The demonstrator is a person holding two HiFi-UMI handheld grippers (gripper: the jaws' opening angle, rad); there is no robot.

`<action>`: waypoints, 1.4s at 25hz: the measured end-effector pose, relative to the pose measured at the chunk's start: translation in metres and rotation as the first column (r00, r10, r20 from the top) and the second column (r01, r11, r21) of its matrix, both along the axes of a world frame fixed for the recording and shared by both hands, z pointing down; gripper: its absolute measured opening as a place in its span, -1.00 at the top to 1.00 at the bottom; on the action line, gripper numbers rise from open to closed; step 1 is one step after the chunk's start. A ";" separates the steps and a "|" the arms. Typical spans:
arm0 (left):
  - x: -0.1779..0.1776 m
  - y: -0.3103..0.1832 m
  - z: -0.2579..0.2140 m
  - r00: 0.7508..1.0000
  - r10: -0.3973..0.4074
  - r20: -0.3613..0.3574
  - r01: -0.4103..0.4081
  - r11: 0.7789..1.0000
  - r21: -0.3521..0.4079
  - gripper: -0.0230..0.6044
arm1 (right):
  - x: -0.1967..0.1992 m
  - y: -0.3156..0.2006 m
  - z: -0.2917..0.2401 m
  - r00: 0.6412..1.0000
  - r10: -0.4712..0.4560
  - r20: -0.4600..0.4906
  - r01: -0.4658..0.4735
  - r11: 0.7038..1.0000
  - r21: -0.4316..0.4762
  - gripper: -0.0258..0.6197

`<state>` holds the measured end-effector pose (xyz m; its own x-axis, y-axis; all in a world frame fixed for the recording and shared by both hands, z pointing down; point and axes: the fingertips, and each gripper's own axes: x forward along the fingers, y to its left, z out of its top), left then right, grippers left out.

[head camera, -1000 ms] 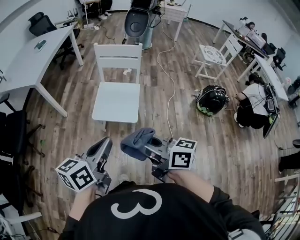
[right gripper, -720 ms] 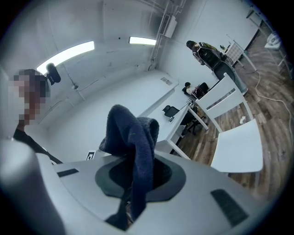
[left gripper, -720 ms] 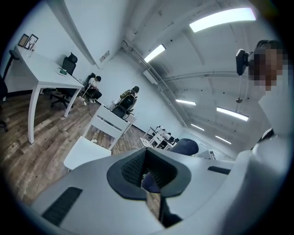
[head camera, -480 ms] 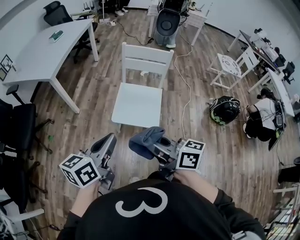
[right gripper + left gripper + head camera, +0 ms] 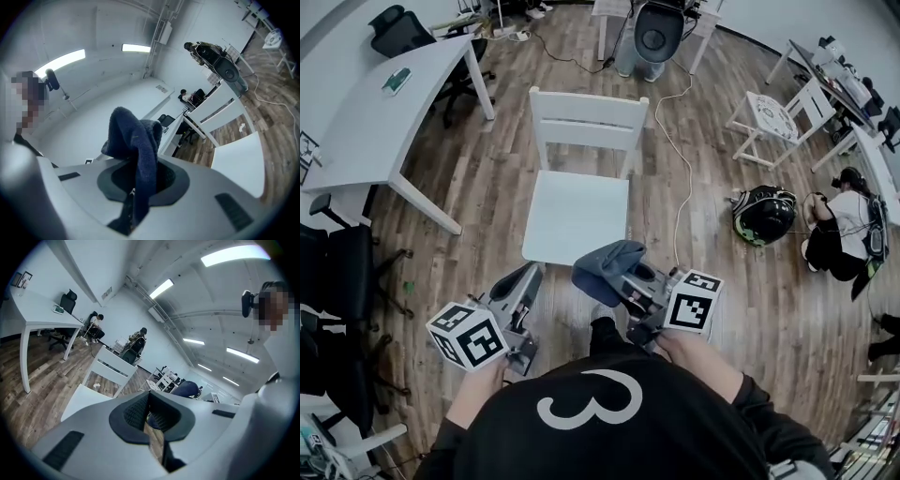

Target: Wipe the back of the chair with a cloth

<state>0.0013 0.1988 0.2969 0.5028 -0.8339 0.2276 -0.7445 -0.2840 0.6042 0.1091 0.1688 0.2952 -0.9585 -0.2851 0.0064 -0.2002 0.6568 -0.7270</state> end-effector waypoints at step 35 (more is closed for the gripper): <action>-0.111 -0.330 0.040 0.987 0.145 -0.066 -0.152 0.981 -0.120 0.88 | -0.106 -0.315 0.039 0.977 0.184 -0.111 -0.190 0.981 -0.042 0.76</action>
<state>-0.1101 -0.1313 0.3374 0.6340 -0.7158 0.2927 -0.6634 -0.3089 0.6815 0.0032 -0.1466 0.3347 -0.8813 -0.4559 0.1242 -0.3935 0.5626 -0.7270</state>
